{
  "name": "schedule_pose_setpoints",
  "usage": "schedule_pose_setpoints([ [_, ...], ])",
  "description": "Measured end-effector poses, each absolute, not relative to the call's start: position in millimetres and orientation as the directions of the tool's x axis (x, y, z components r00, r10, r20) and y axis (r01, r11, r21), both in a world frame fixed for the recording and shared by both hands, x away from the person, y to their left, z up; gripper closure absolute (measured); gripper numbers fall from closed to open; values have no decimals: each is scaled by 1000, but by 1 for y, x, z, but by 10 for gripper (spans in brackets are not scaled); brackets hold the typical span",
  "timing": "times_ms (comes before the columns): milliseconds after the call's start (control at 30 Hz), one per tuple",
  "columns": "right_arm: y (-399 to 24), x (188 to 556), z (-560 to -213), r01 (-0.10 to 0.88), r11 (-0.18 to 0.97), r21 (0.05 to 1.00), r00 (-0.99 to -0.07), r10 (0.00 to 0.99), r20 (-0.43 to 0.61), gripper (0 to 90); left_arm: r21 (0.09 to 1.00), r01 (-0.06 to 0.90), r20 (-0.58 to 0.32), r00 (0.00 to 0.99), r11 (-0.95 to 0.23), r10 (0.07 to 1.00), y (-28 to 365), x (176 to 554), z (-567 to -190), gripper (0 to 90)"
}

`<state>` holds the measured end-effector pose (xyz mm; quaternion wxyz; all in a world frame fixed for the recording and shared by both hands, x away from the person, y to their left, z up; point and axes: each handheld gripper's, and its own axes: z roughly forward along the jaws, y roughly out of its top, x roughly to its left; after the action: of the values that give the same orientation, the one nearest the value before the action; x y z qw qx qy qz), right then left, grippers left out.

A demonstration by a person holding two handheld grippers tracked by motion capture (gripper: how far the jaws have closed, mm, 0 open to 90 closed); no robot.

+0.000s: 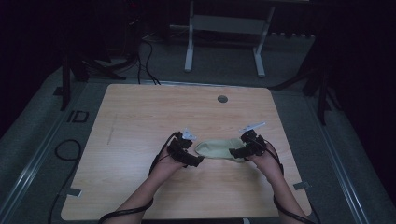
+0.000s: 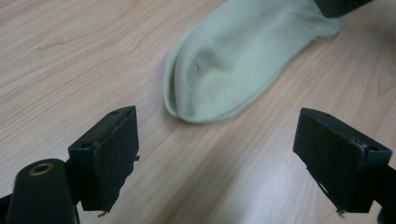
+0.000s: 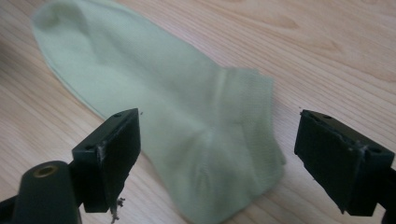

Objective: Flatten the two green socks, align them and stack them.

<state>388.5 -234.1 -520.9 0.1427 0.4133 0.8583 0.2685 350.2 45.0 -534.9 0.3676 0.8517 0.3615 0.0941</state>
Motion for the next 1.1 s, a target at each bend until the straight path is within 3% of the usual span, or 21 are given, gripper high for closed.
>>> schedule_pose_setpoints([
  [533, -240, 343, -527, 549, 518, 656, -678, 735, -13, 133, 742, 519, -77, 695, -425, 715, 84, 298, -555, 105],
  [667, -248, 331, -530, 541, 509, 669, -675, 737, -15, 132, 739, 539, -78, 664, -404, 743, 93, 290, -559, 14],
  [1100, -262, 300, -546, 513, 510, 691, -706, 708, 2, 122, 755, 537, -67, 634, -376, 771, 122, 261, -570, 13],
])
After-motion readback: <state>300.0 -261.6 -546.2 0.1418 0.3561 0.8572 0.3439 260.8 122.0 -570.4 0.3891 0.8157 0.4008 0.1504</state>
